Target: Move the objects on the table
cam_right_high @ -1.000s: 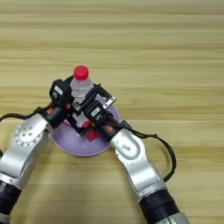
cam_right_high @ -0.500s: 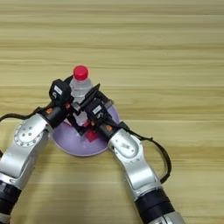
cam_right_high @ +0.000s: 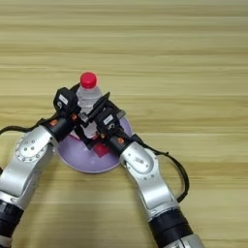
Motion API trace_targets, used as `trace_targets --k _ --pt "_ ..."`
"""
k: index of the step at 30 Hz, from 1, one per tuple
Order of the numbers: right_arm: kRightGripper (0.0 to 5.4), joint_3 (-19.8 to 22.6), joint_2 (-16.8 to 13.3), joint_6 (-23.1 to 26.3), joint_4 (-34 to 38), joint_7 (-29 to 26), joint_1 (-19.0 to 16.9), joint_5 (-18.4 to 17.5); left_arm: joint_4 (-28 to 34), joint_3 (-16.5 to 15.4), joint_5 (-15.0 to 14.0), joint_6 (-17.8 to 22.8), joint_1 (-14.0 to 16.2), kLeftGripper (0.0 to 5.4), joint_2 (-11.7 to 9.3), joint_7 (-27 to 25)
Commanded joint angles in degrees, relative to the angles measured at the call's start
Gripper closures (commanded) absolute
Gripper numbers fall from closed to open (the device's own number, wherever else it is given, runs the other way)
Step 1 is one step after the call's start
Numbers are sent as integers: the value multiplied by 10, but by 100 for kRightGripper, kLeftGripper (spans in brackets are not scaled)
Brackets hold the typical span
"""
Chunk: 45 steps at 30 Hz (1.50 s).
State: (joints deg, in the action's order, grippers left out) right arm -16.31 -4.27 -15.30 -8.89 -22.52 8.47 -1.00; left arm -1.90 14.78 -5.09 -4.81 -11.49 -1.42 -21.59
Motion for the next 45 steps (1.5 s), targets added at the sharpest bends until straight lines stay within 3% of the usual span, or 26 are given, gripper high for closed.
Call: trace_targets --k 1,11,15,24,36,42,45 --pt "69 2 4 6 11 -2 3 -2 -2 -1 -1 -5 -8 233 6 -2" --pt "69 8 4 14 8 -6 5 -6 -3 -1 1 -7 -6 233 8 -3" --pt "114 9 5 12 6 -6 5 -6 -4 -1 4 -9 -7 233 7 0" --pt "197 19 8 16 2 -1 9 -8 -3 -3 14 -15 -7 119 6 5" --pt "215 24 8 14 -4 3 13 -5 -7 -4 17 -18 -10 5 5 11" --pt "217 34 9 7 -10 15 18 0 -7 -11 13 -25 -14 0 6 13" --pt "217 47 11 -1 -13 34 25 2 0 -21 -10 -32 -15 0 11 5"
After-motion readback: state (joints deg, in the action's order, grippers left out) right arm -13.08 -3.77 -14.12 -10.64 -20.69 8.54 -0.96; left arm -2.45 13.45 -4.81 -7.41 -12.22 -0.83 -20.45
